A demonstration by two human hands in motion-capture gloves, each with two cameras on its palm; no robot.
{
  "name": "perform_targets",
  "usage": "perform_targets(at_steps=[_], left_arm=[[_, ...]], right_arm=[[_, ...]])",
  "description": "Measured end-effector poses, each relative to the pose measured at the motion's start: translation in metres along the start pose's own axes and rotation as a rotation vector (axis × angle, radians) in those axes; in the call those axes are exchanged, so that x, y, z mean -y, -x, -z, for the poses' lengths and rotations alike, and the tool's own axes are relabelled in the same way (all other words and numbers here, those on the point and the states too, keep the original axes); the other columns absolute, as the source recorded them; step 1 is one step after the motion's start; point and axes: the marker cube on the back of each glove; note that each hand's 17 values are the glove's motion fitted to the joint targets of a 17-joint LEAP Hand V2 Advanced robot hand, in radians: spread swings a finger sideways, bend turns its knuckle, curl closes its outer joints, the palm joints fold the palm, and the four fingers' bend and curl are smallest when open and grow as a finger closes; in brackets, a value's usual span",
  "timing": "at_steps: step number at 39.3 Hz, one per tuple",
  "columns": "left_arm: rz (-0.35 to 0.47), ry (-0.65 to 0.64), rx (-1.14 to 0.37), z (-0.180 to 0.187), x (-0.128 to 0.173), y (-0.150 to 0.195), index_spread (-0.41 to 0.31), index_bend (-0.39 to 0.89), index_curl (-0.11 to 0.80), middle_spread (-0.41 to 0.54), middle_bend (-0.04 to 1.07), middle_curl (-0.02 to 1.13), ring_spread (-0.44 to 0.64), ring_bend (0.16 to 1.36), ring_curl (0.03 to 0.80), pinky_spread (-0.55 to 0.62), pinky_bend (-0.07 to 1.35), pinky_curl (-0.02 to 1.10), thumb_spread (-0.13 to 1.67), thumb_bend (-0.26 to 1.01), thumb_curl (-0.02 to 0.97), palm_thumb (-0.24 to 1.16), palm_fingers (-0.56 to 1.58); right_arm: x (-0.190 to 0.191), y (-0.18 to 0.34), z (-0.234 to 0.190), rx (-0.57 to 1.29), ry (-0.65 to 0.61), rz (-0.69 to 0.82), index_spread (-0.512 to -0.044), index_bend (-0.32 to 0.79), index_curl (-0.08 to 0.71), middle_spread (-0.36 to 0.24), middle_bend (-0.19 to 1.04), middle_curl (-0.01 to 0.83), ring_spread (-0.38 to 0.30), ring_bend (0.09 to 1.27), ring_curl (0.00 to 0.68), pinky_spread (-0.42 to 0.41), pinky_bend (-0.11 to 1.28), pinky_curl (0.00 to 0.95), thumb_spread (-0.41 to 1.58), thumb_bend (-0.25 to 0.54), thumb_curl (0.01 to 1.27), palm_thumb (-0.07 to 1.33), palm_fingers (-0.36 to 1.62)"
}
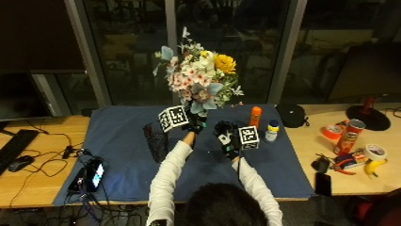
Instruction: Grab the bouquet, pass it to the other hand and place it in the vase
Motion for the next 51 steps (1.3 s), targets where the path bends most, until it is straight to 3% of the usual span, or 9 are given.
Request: perform_targets(at_steps=[2, 5, 9, 14, 23, 34, 51], left_arm=[[-0.003, -0.015, 0.009, 0.005, 0.008, -0.001, -0.292, 0.29, 0.451, -0.352, 0.74, 0.58, -0.38, 0.87, 0.464, -0.41, 0.66, 0.45, 0.56, -0.02, 0.590, 0.87, 1.39], [0.003, -0.035, 0.023, 0.011, 0.019, 0.000, -0.297, 0.29, 0.464, -0.356, 0.74, 0.58, -0.39, 0.87, 0.468, -0.41, 0.67, 0.46, 0.53, -0.03, 0.607, 0.87, 1.38], [0.033, -0.068, 0.039, 0.024, 0.036, -0.001, -0.303, 0.29, 0.482, -0.360, 0.75, 0.58, -0.39, 0.87, 0.474, -0.41, 0.67, 0.46, 0.50, -0.03, 0.630, 0.87, 1.38], [0.029, -0.133, 0.082, 0.044, 0.061, -0.002, -0.306, 0.28, 0.501, -0.363, 0.75, 0.58, -0.39, 0.87, 0.477, -0.41, 0.67, 0.46, 0.47, -0.03, 0.654, 0.88, 1.37], [0.008, -0.219, 0.136, 0.080, 0.099, -0.012, -0.306, 0.27, 0.530, -0.366, 0.75, 0.58, -0.39, 0.88, 0.482, -0.41, 0.68, 0.47, 0.44, -0.03, 0.685, 0.87, 1.37], [0.005, -0.342, 0.226, 0.124, 0.135, -0.012, -0.305, 0.25, 0.556, -0.367, 0.76, 0.58, -0.39, 0.87, 0.486, -0.42, 0.68, 0.47, 0.43, -0.03, 0.712, 0.87, 1.36], [0.061, -0.424, 0.256, 0.143, 0.152, 0.042, -0.305, 0.23, 0.588, -0.363, 0.75, 0.57, -0.38, 0.86, 0.486, -0.41, 0.67, 0.47, 0.42, -0.03, 0.741, 0.86, 1.36]], right_arm=[[-0.004, 0.010, 0.009, 0.017, -0.017, -0.137, -0.252, 0.06, 0.343, -0.221, 0.44, 0.490, -0.179, 0.70, 0.421, -0.187, 0.66, 0.407, 0.92, -0.043, 0.53, 0.79, 0.82], [0.000, 0.011, 0.021, 0.057, 0.014, -0.110, -0.252, 0.10, 0.335, -0.204, 0.44, 0.488, -0.172, 0.66, 0.409, -0.150, 0.60, 0.387, 0.97, -0.047, 0.51, 0.74, 0.78], [0.011, 0.009, 0.037, -0.036, 0.006, -0.101, -0.258, 0.14, 0.339, -0.188, 0.41, 0.477, -0.151, 0.58, 0.391, -0.084, 0.49, 0.361, 1.01, -0.059, 0.48, 0.67, 0.65], [0.020, 0.012, 0.051, -0.130, 0.005, -0.119, -0.272, 0.13, 0.331, -0.193, 0.34, 0.447, -0.100, 0.51, 0.374, -0.007, 0.44, 0.343, 1.05, -0.072, 0.44, 0.54, 0.49], [0.028, 0.025, 0.063, -0.204, 0.057, -0.139, -0.307, 0.13, 0.311, -0.162, 0.27, 0.411, -0.028, 0.41, 0.332, 0.082, 0.39, 0.319, 1.08, -0.052, 0.40, 0.42, 0.34], [0.034, 0.051, 0.077, -0.295, 0.089, -0.098, -0.329, 0.14, 0.299, -0.082, 0.21, 0.386, 0.009, 0.38, 0.313, 0.129, 0.36, 0.314, 1.09, -0.034, 0.35, 0.32, 0.29], [0.033, 0.034, 0.072, -0.311, 0.117, -0.110, -0.333, 0.14, 0.289, -0.041, 0.20, 0.382, 0.024, 0.36, 0.309, 0.152, 0.31, 0.313, 1.10, -0.024, 0.32, 0.31, 0.30]])
